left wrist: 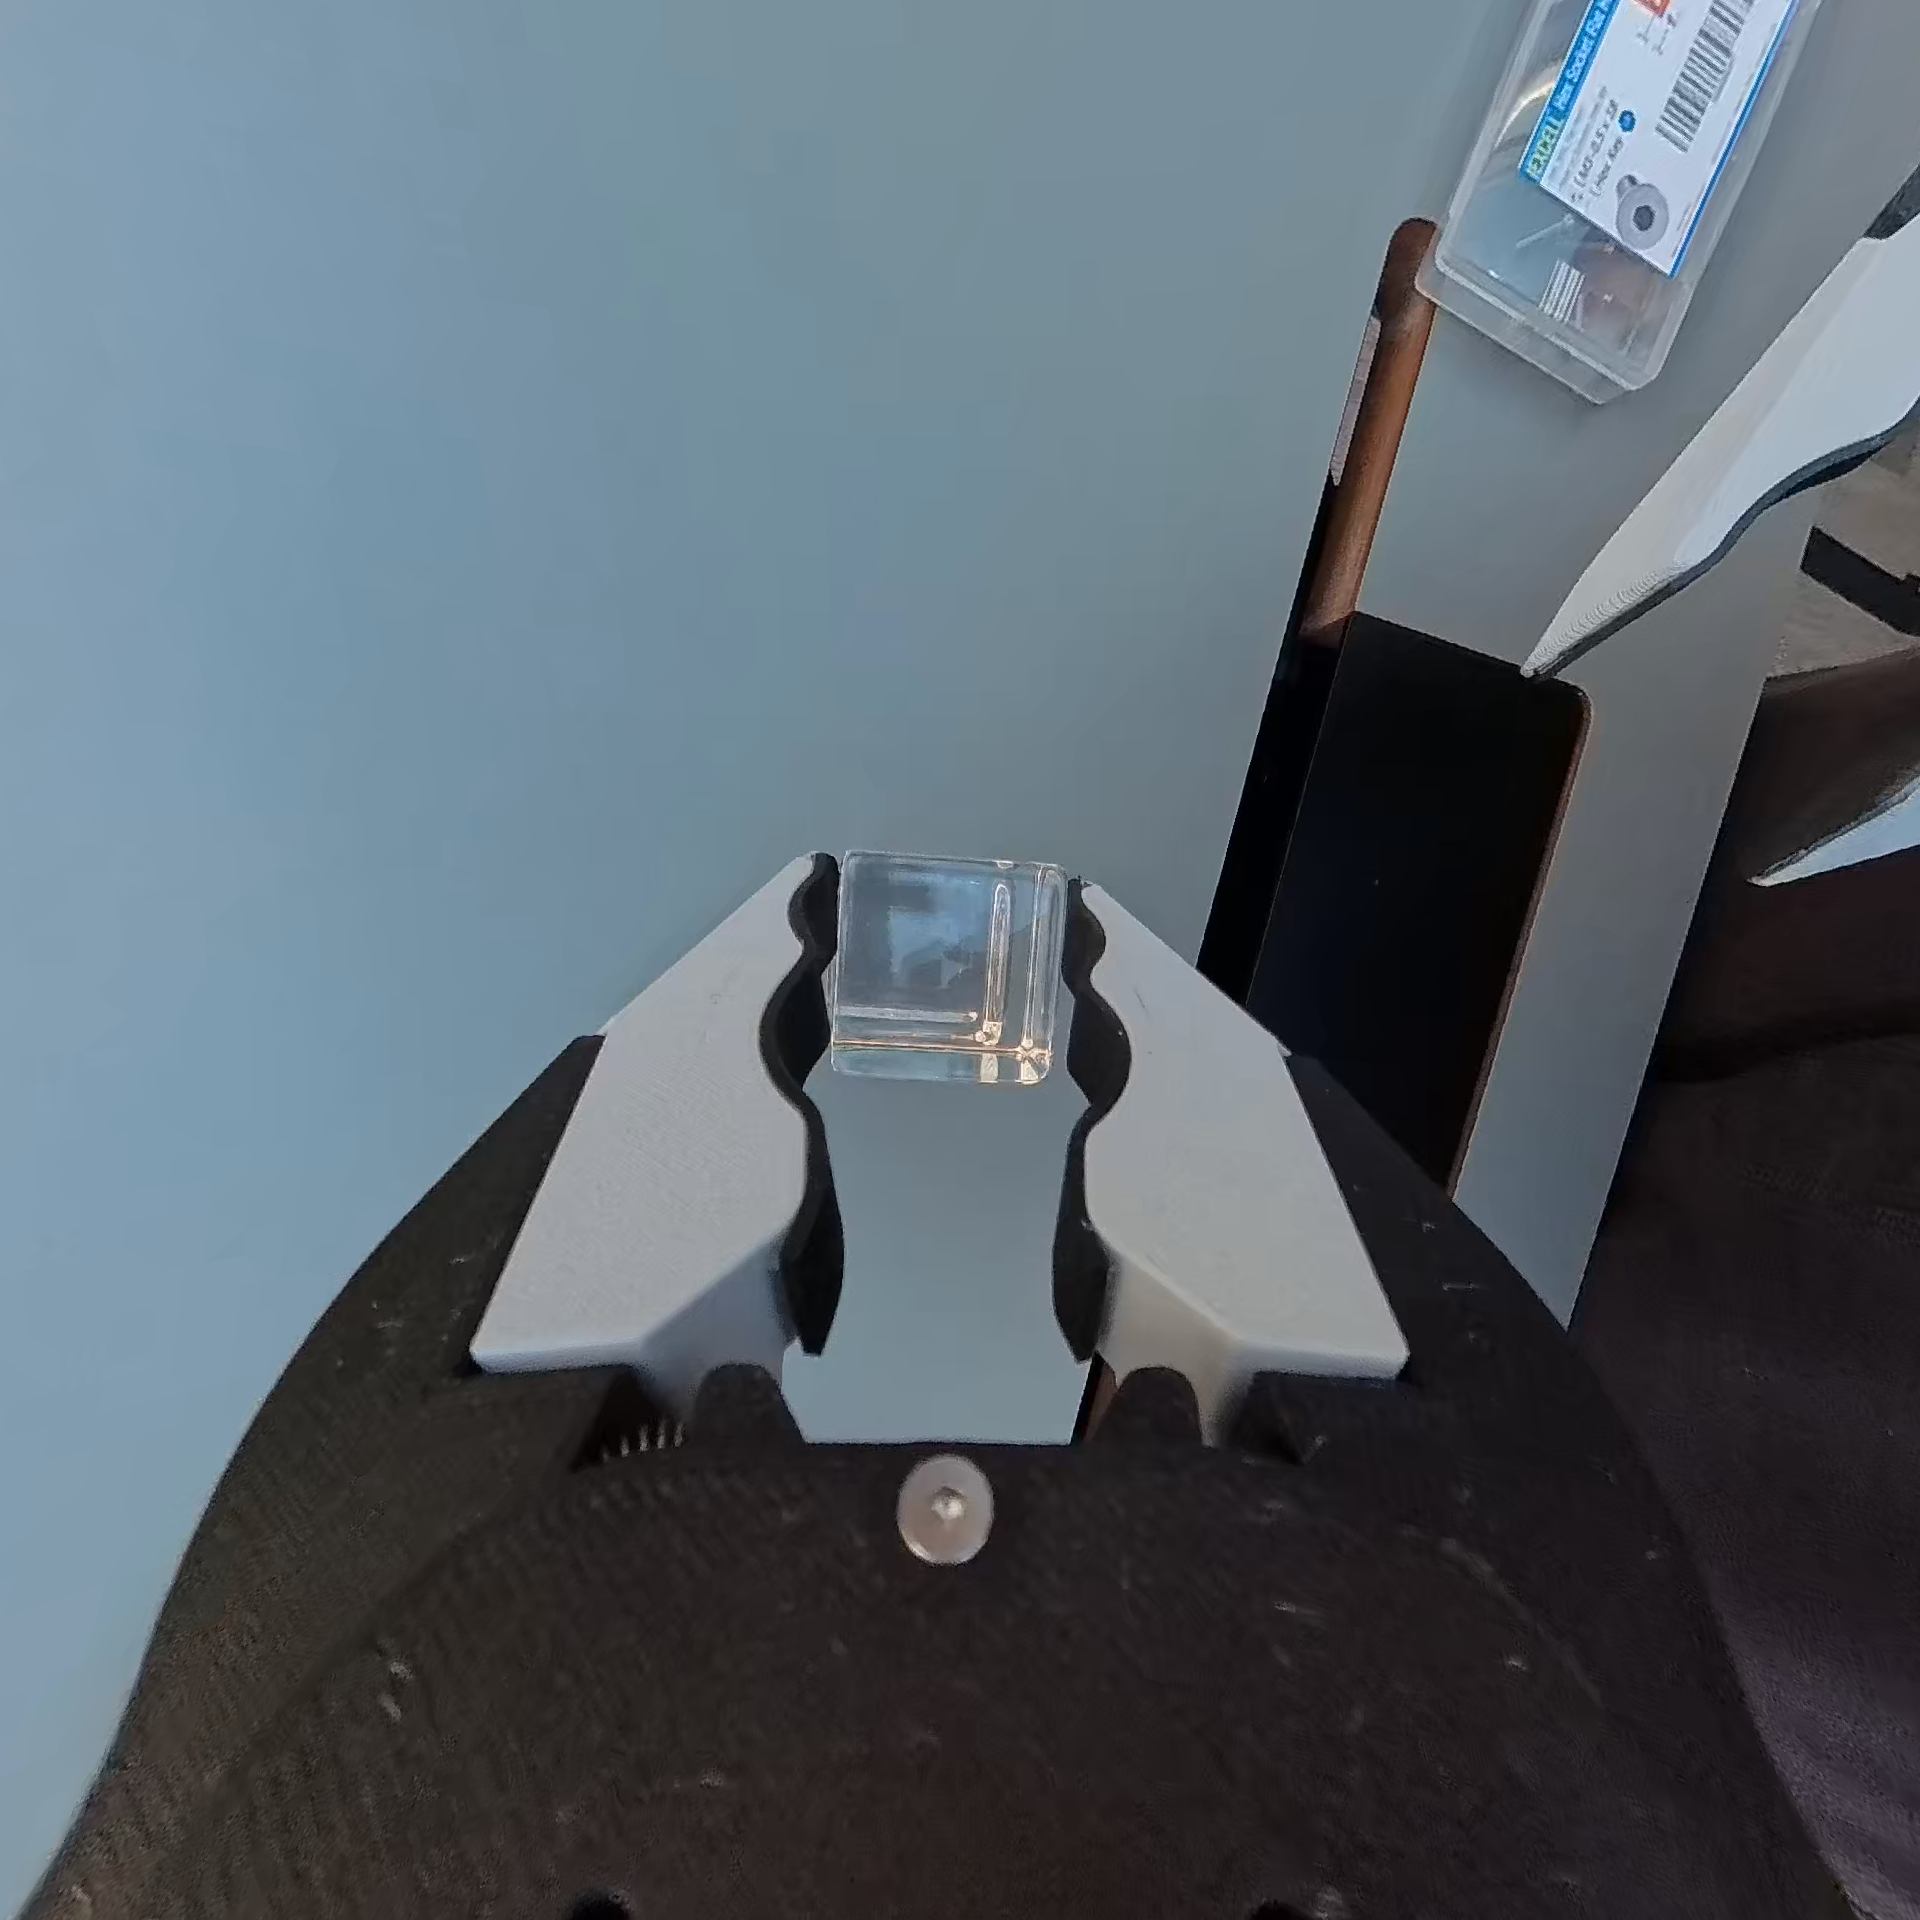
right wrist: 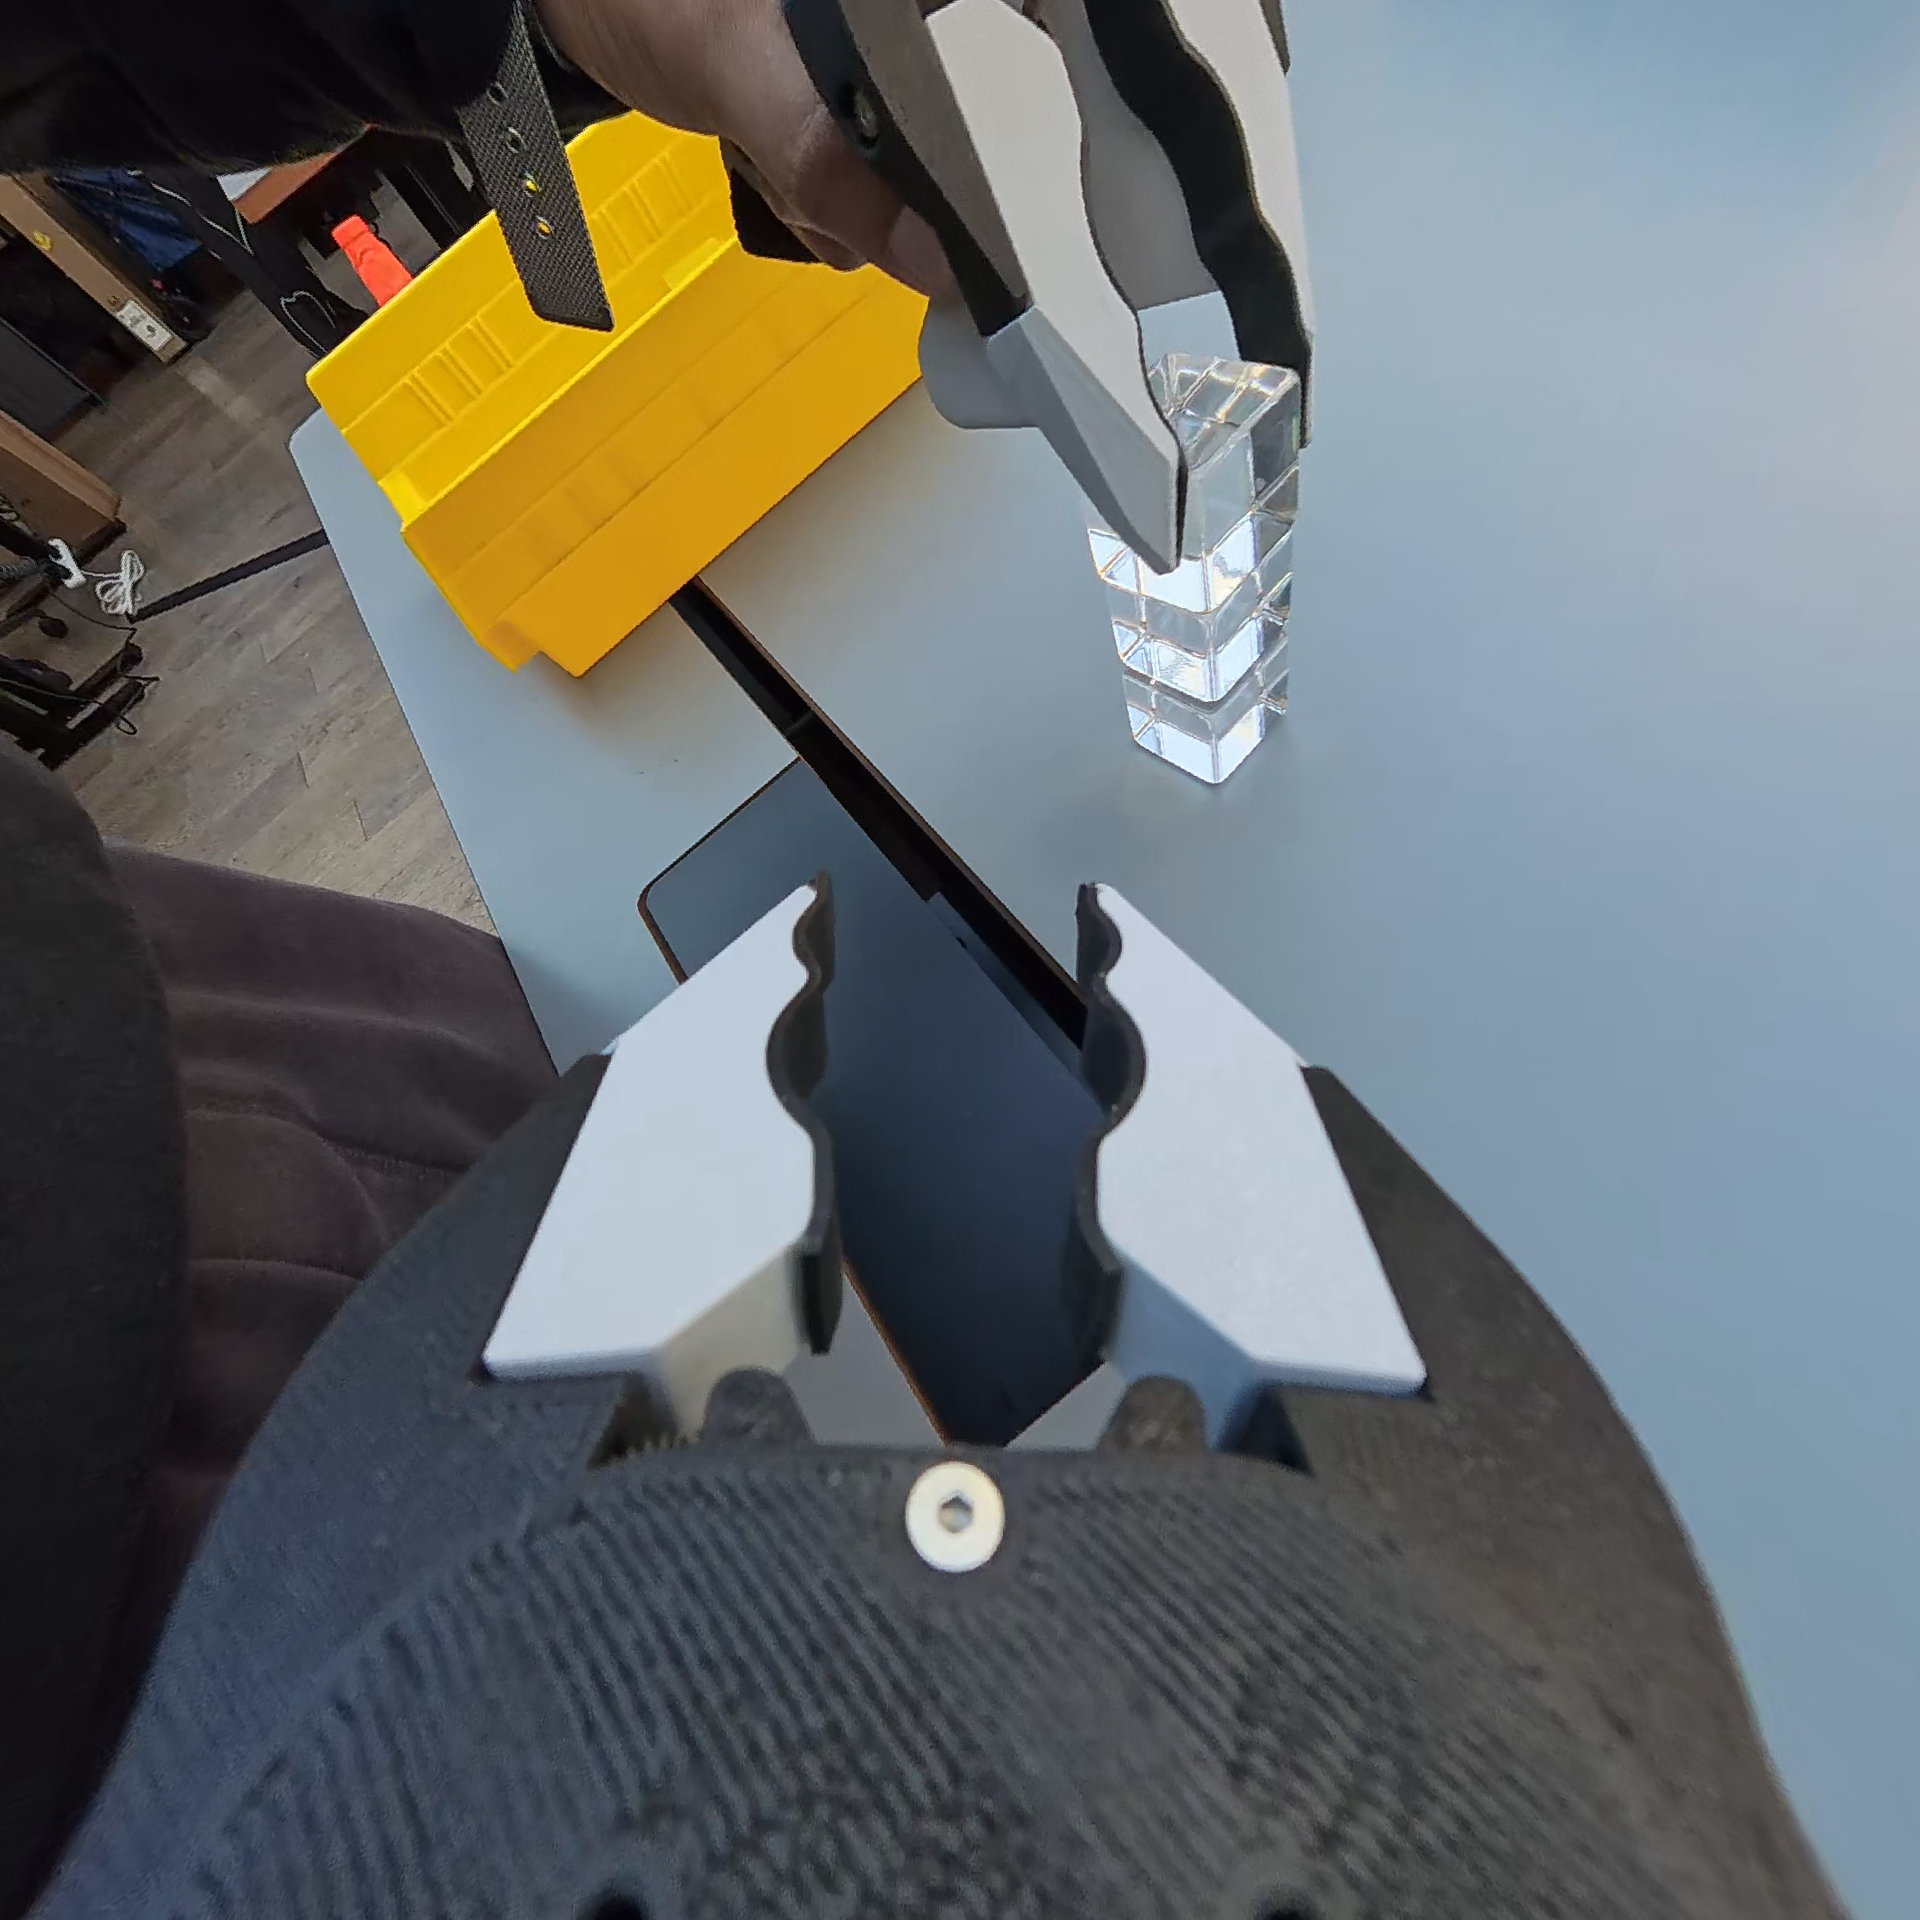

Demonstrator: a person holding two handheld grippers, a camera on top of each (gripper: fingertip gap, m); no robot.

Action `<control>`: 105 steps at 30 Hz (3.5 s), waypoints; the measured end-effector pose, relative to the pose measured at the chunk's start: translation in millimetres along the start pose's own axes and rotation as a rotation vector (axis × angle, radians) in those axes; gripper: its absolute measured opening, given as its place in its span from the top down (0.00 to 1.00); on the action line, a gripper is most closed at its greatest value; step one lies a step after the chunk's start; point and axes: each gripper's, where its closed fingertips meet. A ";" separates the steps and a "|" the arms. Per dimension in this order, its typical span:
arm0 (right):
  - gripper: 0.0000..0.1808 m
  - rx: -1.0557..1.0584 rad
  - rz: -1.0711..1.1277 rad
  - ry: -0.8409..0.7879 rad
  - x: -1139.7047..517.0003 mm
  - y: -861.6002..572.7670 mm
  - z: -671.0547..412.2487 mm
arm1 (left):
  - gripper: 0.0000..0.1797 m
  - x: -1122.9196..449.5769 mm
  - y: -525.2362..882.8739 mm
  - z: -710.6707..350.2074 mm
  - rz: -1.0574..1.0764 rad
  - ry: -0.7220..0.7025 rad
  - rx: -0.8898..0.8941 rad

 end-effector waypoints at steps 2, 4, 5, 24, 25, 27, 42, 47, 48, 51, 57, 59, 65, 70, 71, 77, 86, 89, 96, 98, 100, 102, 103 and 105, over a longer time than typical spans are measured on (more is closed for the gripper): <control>0.75 0.001 0.002 0.001 0.5 0.6 0.2 | 0.78 0.1 0.2 -0.5 -0.006 -0.006 0.003; 0.75 0.002 0.006 0.001 1.5 0.7 0.6 | 0.78 2.7 -0.4 -4.5 -0.010 -0.031 0.012; 0.75 0.003 0.009 0.001 2.0 0.5 0.7 | 0.78 5.7 -0.7 -7.5 -0.011 -0.049 0.020; 0.75 -0.006 -0.001 0.052 -40.6 41.6 -10.0 | 0.72 207.4 113.6 241.2 -0.702 -0.252 0.683; 0.75 -0.001 0.003 0.060 -46.1 46.4 -12.6 | 0.72 205.6 117.4 263.9 -0.708 -0.244 0.740; 0.75 -0.003 0.007 0.074 -57.6 56.5 -18.0 | 0.71 193.2 123.0 297.5 -0.694 -0.228 0.836; 0.74 -0.051 0.168 0.082 -104.9 93.7 -57.2 | 0.74 128.4 148.8 343.9 -0.567 -0.056 0.879; 0.74 -0.043 0.192 0.100 -110.0 99.4 -57.3 | 0.76 115.7 136.6 343.7 -0.543 -0.039 0.817; 0.74 -0.042 0.195 0.101 -109.5 99.1 -57.9 | 0.76 118.3 134.7 338.9 -0.545 -0.071 0.805; 0.74 -0.042 0.210 0.101 -105.2 95.3 -58.6 | 0.77 144.7 128.7 313.8 -0.564 -0.215 0.787; 0.74 -0.071 0.196 0.080 -98.4 83.9 -54.5 | 0.80 200.2 114.4 268.2 -0.616 -0.370 0.743; 0.74 -0.064 0.184 0.078 -96.1 80.0 -52.8 | 0.80 214.0 109.0 247.8 -0.623 -0.419 0.717; 0.74 -0.051 0.142 0.068 -80.0 60.6 -42.3 | 0.80 219.5 66.4 138.1 -0.515 -0.517 0.547; 0.74 -0.068 0.124 0.035 -54.6 37.3 -32.9 | 0.79 145.9 5.9 39.3 -0.259 -0.454 0.279; 0.74 -0.070 0.121 0.032 -49.1 33.0 -30.5 | 0.79 131.0 -2.6 25.1 -0.220 -0.431 0.224; 0.75 -0.067 0.100 0.012 -19.6 14.9 -17.8 | 0.80 74.3 -18.7 -24.3 -0.068 -0.303 0.019; 0.75 -0.071 0.105 -0.022 9.7 -17.3 -10.4 | 0.80 48.3 -12.0 -30.2 -0.045 -0.147 -0.095; 0.75 -0.081 0.103 -0.039 13.5 -25.3 -13.2 | 0.80 46.8 -13.0 -28.8 -0.049 -0.127 -0.100; 0.75 -0.083 0.087 -0.040 8.0 -27.4 -15.5 | 0.80 50.7 -8.5 -21.0 -0.061 -0.118 -0.092; 0.75 -0.081 0.085 -0.039 5.5 -26.4 -17.1 | 0.79 51.5 -7.6 -19.5 -0.052 -0.124 -0.083; 0.75 -0.080 0.085 -0.036 3.0 -25.4 -18.4 | 0.79 51.7 -7.3 -18.0 -0.042 -0.130 -0.075; 0.75 -0.080 0.088 -0.034 0.9 -24.2 -19.5 | 0.79 51.7 -6.8 -17.2 -0.038 -0.141 -0.071; 0.75 -0.081 0.090 -0.032 -0.1 -23.6 -19.8 | 0.79 51.8 -6.9 -17.2 -0.033 -0.148 -0.067; 0.75 -0.082 0.095 -0.029 -1.6 -22.6 -20.4 | 0.79 52.0 -6.7 -17.1 -0.024 -0.162 -0.061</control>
Point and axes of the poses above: each gripper's, where its closed fingertips meet, x back along the fingers, z out of its underside, y = z × x across the jaws, and after that the axes turned 4 degrees about z, right-handed
